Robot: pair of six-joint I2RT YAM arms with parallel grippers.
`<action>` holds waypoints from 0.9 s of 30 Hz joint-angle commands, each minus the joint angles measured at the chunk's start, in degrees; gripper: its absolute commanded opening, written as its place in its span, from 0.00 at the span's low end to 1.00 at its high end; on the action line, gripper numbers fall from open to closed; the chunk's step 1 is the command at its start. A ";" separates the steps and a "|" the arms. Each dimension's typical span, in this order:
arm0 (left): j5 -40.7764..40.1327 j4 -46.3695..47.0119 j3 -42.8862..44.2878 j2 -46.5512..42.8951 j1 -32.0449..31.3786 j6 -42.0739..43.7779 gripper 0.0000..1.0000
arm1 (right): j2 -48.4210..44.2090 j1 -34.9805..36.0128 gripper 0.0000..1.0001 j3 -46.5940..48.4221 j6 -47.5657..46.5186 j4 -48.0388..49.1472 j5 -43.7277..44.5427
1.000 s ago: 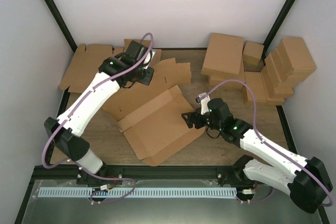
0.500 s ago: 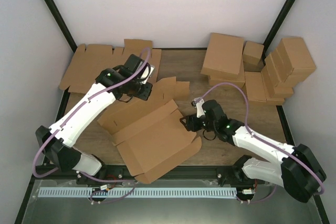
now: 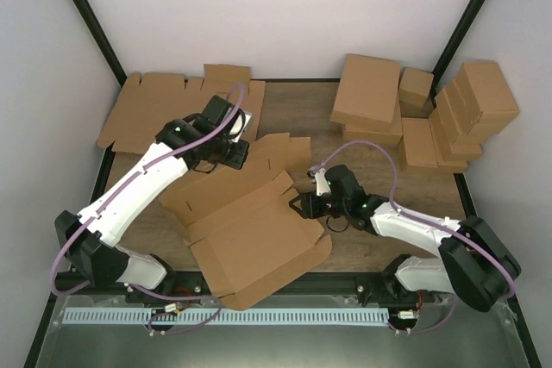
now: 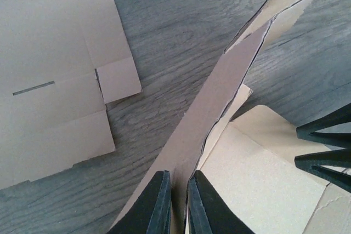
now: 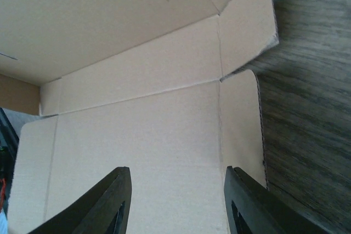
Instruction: Fold the paper box
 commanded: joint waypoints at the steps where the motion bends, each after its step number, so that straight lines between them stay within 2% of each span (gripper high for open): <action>1: 1.31 2.44 -1.76 -1.68 -0.19 0.39 0.13 | 2.06 -0.11 0.48 -0.96 1.63 3.62 1.48; 15: 4.17 5.64 -5.74 -3.43 -0.10 0.49 0.14 | 5.18 -0.12 0.31 -5.06 5.38 7.91 5.97; 27: 7.50 7.89 -7.47 -3.24 -0.10 0.31 0.17 | 9.65 -0.11 0.08 -7.00 7.58 10.29 5.66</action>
